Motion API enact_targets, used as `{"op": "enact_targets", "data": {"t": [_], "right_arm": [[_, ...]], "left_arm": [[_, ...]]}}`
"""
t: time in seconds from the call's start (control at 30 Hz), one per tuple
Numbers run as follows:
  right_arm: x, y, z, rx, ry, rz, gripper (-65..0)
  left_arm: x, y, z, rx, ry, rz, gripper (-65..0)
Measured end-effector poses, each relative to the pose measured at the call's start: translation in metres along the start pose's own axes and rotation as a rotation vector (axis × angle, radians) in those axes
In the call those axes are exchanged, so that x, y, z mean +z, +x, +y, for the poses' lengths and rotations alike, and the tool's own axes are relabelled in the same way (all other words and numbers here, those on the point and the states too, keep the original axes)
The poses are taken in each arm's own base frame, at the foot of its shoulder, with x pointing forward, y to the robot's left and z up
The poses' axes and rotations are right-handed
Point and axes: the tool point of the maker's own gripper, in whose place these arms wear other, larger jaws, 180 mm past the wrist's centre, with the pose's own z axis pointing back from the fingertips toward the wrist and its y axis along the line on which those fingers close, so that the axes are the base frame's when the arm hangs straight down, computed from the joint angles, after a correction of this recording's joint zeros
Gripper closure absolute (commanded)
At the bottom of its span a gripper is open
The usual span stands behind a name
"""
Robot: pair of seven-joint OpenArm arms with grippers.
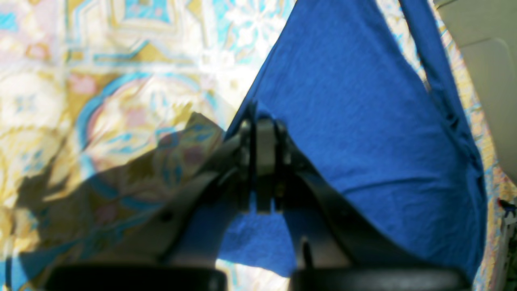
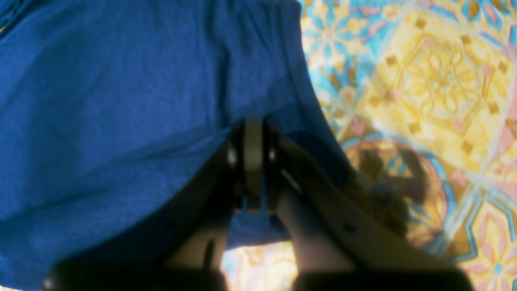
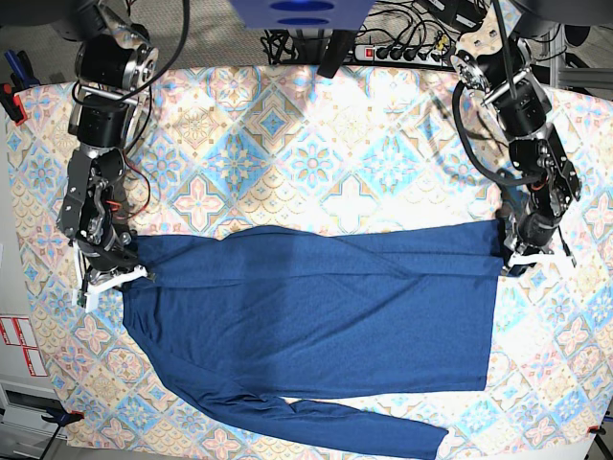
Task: Fold the T-shirt properly
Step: 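Drag the held shoulders with both grippers toward the hem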
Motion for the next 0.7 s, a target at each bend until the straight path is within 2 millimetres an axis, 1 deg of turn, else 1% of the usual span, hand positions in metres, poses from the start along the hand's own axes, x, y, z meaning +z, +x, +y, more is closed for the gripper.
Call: {"op": "enact_targets", "data": {"t": [0.17, 0.3, 0.37, 0.4, 0.43, 0.5, 0.53, 0.6, 0.63, 0.67, 0.7], "right_arm": [[-0.001, 0.01, 0.004, 0.004, 0.008, -0.018, -0.6], [-0.003, 0.017, 0.007, 0.003, 0.013, -0.029, -0.7], [-0.004, 0.029, 0.009, -0.001, 0.017, -0.069, -0.7], [-0.006, 0.031, 0.008, -0.008, 0.016, -0.079, -0.7], [-0.008, 0.029, 0.006, -0.014, 0.013, -0.075, -0.7], [-0.013, 0.013, 0.002, -0.029, 0.005, -0.035, -2.8], [-0.016, 0.001, 0.0, -0.035, 0.0, -0.004, -4.8], [-0.016, -0.015, -0.004, -0.039, -0.012, 0.029, -10.3], [-0.015, -0.017, -0.005, -0.039, -0.014, 0.032, -12.6], [-0.015, -0.017, -0.005, -0.038, -0.015, 0.032, -14.7], [-0.015, -0.014, -0.005, -0.037, -0.013, 0.027, -16.3]], "left_arm": [[-0.002, 0.006, -0.006, 0.003, -0.011, -0.013, 0.0], [-0.006, 0.016, -0.016, 0.005, -0.029, -0.031, 0.0], [-0.007, 0.019, -0.02, 0.006, -0.038, -0.037, 0.0], [-0.008, 0.019, -0.02, 0.007, -0.037, -0.036, 0.0], [-0.009, 0.018, -0.02, 0.011, -0.038, -0.033, 0.0], [-0.012, 0.018, -0.016, 0.027, -0.028, -0.051, 0.0], [-0.014, 0.016, -0.013, 0.039, -0.023, -0.064, 0.0], [-0.02, 0.003, -0.008, 0.052, -0.005, -0.039, 0.0], [-0.022, -0.005, -0.006, 0.038, 0.001, -0.012, -2.0], [-0.024, -0.011, -0.007, 0.018, 0.0, 0.015, -5.4], [-0.024, -0.012, -0.008, 0.008, -0.001, 0.022, -9.5]]}}
